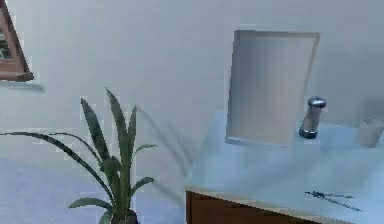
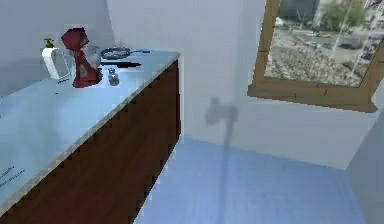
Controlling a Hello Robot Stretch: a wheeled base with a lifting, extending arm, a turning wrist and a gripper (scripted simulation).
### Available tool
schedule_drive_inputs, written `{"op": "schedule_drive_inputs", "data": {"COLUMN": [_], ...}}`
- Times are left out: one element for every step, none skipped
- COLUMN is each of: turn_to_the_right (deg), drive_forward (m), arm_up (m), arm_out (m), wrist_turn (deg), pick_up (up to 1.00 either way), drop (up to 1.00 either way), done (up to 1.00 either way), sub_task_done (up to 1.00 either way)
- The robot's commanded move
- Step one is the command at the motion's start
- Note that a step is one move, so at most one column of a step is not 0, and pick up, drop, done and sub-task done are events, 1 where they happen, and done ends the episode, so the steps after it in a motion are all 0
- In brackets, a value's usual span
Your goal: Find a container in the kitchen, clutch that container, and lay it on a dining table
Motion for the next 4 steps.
{"op": "schedule_drive_inputs", "data": {"turn_to_the_right": [45.0,6.0,3.0,0.0], "drive_forward": [0.00,0.00,0.00,0.40], "arm_up": [0.00,0.00,0.00,0.00], "arm_out": [0.00,0.00,0.00,0.00], "wrist_turn": [0.0,0.0,0.0,0.0], "pick_up": [0.00,0.00,0.00,0.00], "drop": [0.00,0.00,0.00,0.00], "done": [0.00,0.00,0.00,0.00], "sub_task_done": [0.00,0.00,0.00,0.00]}}
